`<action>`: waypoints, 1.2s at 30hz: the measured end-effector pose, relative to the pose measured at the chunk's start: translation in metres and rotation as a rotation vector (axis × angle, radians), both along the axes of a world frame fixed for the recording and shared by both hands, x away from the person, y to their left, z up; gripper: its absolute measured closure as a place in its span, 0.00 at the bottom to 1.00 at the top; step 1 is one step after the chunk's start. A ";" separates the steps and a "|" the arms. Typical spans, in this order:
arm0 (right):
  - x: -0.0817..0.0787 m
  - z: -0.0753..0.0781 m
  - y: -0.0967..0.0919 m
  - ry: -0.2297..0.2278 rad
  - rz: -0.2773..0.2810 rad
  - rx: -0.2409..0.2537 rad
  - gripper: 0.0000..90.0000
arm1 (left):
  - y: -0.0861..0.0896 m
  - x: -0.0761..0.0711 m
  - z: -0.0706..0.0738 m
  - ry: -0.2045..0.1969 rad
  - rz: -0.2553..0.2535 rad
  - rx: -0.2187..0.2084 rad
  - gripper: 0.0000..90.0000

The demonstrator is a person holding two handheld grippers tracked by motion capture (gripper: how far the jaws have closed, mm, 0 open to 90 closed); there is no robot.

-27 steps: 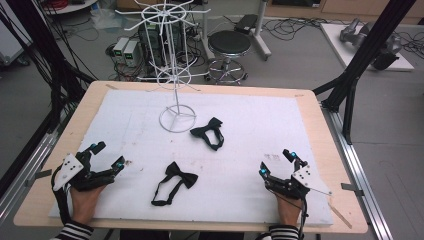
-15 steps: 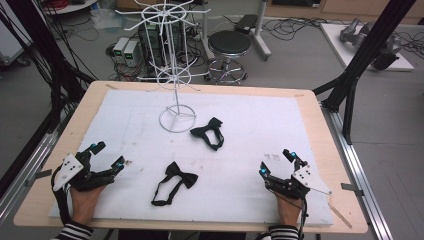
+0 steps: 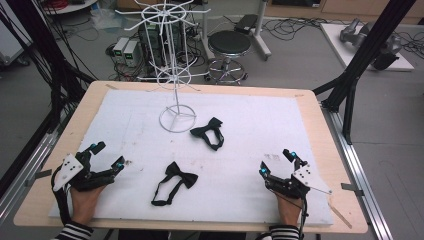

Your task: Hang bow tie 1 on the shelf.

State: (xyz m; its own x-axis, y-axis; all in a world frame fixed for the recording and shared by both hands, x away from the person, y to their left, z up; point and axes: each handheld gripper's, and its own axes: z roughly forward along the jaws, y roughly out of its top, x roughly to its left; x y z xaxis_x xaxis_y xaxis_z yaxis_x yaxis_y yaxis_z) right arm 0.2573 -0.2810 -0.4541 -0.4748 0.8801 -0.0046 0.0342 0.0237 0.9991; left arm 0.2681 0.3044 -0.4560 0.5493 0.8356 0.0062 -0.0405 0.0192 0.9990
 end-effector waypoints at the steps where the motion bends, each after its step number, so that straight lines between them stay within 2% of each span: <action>1: 0.000 0.000 0.000 0.000 0.000 0.000 0.12 | 0.000 0.000 0.000 0.001 0.000 0.001 0.14; 5: 0.004 0.003 -0.002 0.058 0.018 0.013 0.12 | 0.000 0.000 0.000 0.001 0.000 0.001 0.14; 10: 0.005 0.016 -0.005 0.030 0.024 0.010 0.12 | 0.000 0.000 0.000 0.002 -0.001 0.001 0.14; 13: 0.009 0.030 -0.010 0.042 0.046 0.014 0.12 | 0.000 0.000 0.000 0.002 -0.001 0.001 0.14; 14: 0.009 0.030 -0.010 0.042 0.046 0.014 0.12 | 0.000 0.000 0.000 0.002 -0.001 0.003 0.14; 16: 0.015 0.041 -0.015 0.055 0.069 0.012 0.12 | 0.000 0.000 0.000 0.003 -0.001 -0.001 0.14; 18: 0.017 0.045 -0.016 0.058 0.078 0.020 0.12 | 0.000 0.000 0.000 0.003 -0.002 0.003 0.14; 19: 0.022 0.052 -0.019 0.068 0.091 0.024 0.12 | 0.000 0.000 0.000 0.003 -0.001 0.001 0.14; 20: 0.022 0.052 -0.019 0.068 0.091 0.024 0.12 | 0.000 0.000 0.000 0.002 -0.001 0.001 0.14; 24: 0.033 0.066 -0.022 0.089 0.113 -0.003 0.12 | 0.000 0.000 0.000 0.002 -0.001 0.002 0.14; 25: 0.041 0.072 -0.022 0.107 0.124 -0.022 0.12 | 0.000 0.000 0.000 0.003 -0.001 -0.001 0.15; 29: 0.051 0.079 -0.021 0.130 0.141 -0.045 0.12 | 0.000 0.000 0.000 0.002 -0.001 -0.002 0.15; 33: 0.071 0.091 -0.017 0.159 0.179 -0.077 0.12 | 0.000 0.001 0.000 0.006 -0.002 0.004 0.15; 36: 0.079 0.096 -0.016 0.166 0.194 -0.086 0.12 | 0.000 0.001 0.000 0.007 -0.002 0.004 0.15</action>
